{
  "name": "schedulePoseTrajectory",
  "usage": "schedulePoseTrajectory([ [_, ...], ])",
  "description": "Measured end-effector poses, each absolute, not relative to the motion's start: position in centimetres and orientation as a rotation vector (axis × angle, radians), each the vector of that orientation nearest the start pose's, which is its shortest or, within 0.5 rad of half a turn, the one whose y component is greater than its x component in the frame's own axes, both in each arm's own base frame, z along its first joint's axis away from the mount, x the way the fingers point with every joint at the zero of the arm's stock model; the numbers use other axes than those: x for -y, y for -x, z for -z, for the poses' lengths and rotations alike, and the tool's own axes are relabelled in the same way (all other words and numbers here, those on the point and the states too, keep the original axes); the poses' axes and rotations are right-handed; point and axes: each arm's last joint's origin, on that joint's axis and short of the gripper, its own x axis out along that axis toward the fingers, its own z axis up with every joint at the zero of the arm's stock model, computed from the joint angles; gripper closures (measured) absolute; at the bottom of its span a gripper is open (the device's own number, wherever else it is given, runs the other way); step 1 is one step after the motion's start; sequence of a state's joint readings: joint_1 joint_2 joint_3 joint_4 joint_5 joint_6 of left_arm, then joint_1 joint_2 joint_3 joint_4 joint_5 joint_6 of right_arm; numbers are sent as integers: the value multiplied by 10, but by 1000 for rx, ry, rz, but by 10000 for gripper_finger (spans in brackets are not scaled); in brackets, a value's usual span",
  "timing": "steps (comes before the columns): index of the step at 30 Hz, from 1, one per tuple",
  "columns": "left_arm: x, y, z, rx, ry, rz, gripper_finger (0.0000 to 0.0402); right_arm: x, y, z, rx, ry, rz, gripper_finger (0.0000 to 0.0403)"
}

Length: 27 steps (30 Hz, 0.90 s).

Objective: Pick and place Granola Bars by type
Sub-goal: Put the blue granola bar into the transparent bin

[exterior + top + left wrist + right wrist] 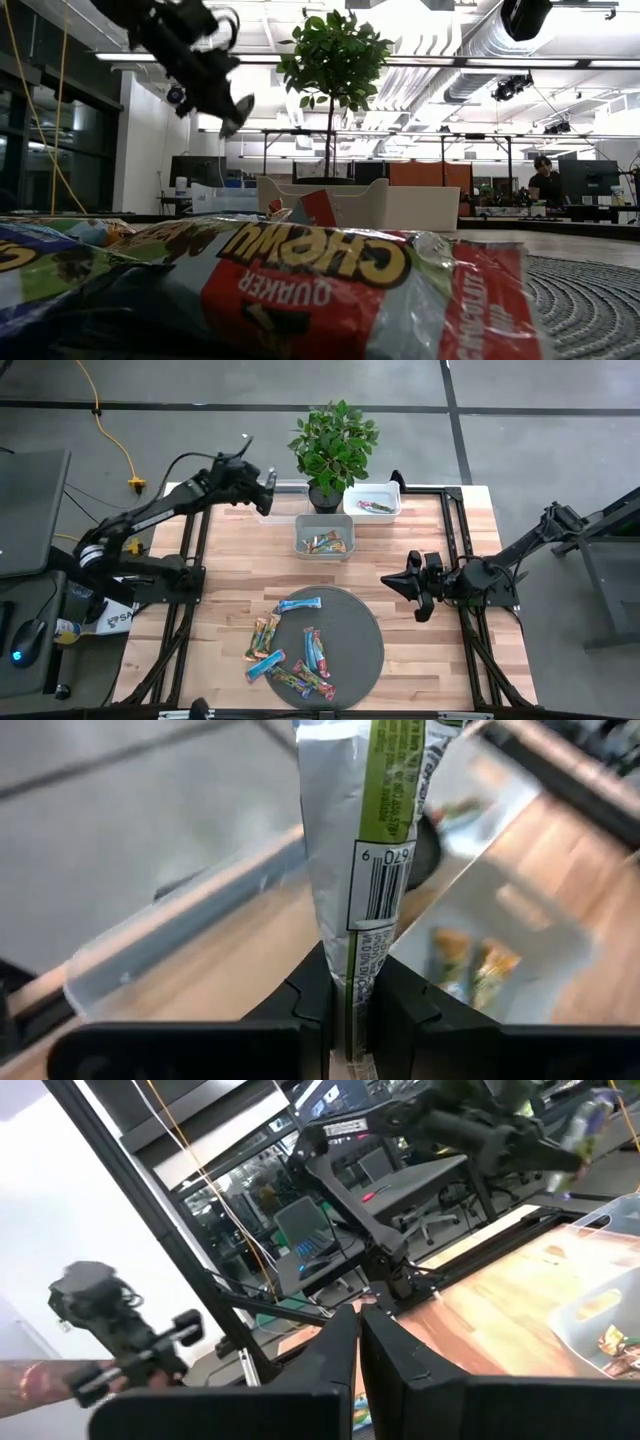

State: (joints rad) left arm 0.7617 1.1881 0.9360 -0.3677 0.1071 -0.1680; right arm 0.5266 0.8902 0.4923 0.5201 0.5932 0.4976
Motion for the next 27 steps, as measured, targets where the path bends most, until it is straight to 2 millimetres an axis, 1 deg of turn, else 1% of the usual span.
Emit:
schedulePoseTrajectory([
  [5,-195,-180,-270,-610,407,-656,363,-84,-176,-279,104,-582,22,402],
  [9,-205,-180,-263,-672,332,-610,363,-85,-176,-276,72,-601,11,402],
  [12,-212,-185,-268,-780,211,-565,363,-85,-177,-273,44,-615,11,402],
  [16,-227,-194,-277,-1002,64,-526,363,-85,-177,-270,13,-632,20,402],
  [19,-241,-202,-285,-1143,-22,-505,362,-85,-177,-269,8,-633,21,402],
  [22,-251,-209,-290,-1255,-80,-479,362,-85,-177,-269,8,-633,22,402],
  [25,-254,-215,-290,-1317,-129,-403,362,-85,-177,-269,8,-632,24,402],
  [27,-253,-220,-286,-1371,-182,-378,362,-85,-177,-269,11,-630,35,402],
])
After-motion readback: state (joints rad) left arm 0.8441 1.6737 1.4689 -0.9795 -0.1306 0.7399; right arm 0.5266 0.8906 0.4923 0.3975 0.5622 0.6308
